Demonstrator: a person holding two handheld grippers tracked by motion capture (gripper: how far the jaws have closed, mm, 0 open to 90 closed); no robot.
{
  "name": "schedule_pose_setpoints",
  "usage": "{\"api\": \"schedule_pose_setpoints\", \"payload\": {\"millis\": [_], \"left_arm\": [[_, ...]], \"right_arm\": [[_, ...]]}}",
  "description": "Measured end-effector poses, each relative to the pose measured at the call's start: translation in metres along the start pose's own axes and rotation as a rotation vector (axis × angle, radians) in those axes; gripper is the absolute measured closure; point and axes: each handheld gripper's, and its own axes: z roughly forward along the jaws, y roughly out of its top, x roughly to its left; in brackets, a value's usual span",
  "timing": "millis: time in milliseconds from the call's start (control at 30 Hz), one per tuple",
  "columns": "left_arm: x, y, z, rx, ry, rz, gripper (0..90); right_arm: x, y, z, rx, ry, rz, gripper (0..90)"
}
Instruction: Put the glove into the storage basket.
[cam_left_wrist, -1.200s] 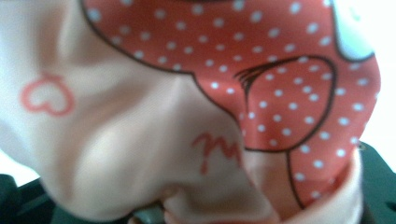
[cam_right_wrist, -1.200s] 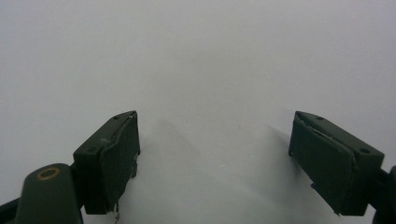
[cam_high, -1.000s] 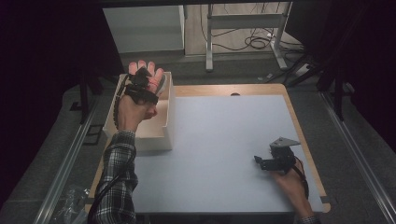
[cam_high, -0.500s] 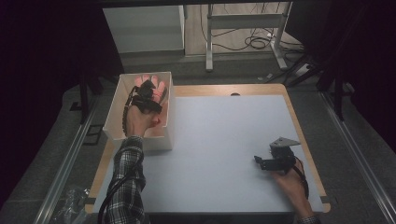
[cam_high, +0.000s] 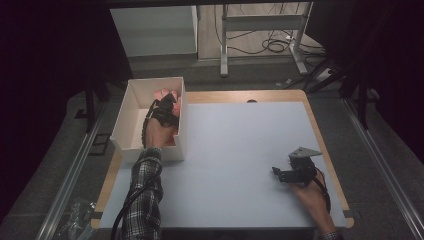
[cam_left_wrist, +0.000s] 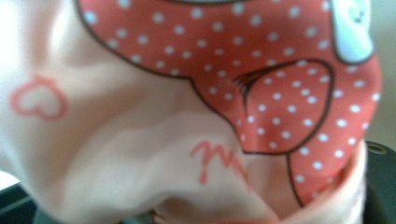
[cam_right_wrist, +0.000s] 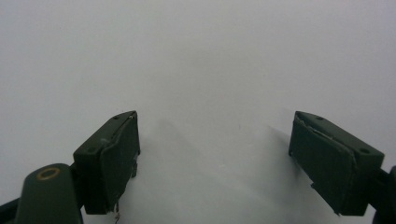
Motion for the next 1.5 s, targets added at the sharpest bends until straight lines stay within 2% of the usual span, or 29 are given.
{"api": "schedule_pose_setpoints", "payload": {"millis": [33, 67, 233, 300, 400, 500, 700, 867, 900, 967, 1033, 1233, 1300, 1400, 1500], "left_arm": [[0.002, 0.0, 0.002, 0.011, -0.023, -0.024, 24.5], [0.004, 0.0, 0.003, 0.017, -0.03, -0.026, 22.3], [0.006, 0.0, 0.001, 0.039, -0.025, -0.023, 15.9], [0.008, 0.0, -0.001, 0.032, -0.04, -0.014, 12.2], [0.011, -0.001, -0.009, 0.003, -0.085, -0.022, 7.9], [0.012, -0.001, -0.017, -0.013, -0.092, -0.019, 6.3], [0.013, -0.003, -0.032, -0.039, -0.096, -0.01, 6.1], [0.016, -0.006, -0.043, -0.07, -0.122, -0.012, 6.8], [0.016, -0.006, -0.043, -0.07, -0.126, -0.011, 8.6], [0.013, -0.008, -0.043, -0.056, -0.13, 0.026, 11.9], [0.01, -0.008, -0.043, -0.059, -0.14, 0.042, 14.8], [0.008, -0.007, -0.042, -0.09, -0.169, 0.052, 20.8], [0.011, -0.006, -0.043, -0.084, -0.164, 0.035, 20.7], [0.012, -0.007, -0.047, -0.096, -0.147, 0.038, 19.2], [0.011, -0.007, -0.051, -0.112, -0.105, 0.05, 15.8]], "right_arm": [[0.0, 0.0, 0.0, 0.0, -0.001, -0.001, 16.6], [0.0, 0.0, 0.0, 0.0, 0.0, 0.0, 16.6], [0.0, 0.0, 0.0, 0.0, -0.001, -0.001, 16.6], [0.0, 0.0, 0.0, 0.0, -0.001, -0.001, 16.6], [0.0, 0.0, 0.0, 0.0, -0.001, -0.001, 16.6], [0.0, 0.0, 0.0, 0.0, -0.001, 0.0, 16.6], [0.0, 0.0, 0.0, 0.0, -0.001, 0.0, 16.6], [0.0, 0.0, 0.0, 0.0, -0.001, 0.0, 16.6], [0.0, 0.0, 0.0, 0.0, -0.001, 0.0, 16.6], [0.0, 0.0, 0.0, 0.0, -0.001, 0.0, 16.6], [0.0, 0.0, 0.0, 0.0, 0.0, 0.0, 16.6], [0.0, 0.0, 0.0, 0.0, -0.001, 0.0, 16.6], [0.0, 0.0, 0.0, 0.0, 0.0, 0.0, 16.6], [0.0, 0.0, 0.0, 0.0, -0.001, 0.0, 16.6], [0.0, 0.0, 0.0, 0.0, -0.001, 0.0, 16.6]]}}
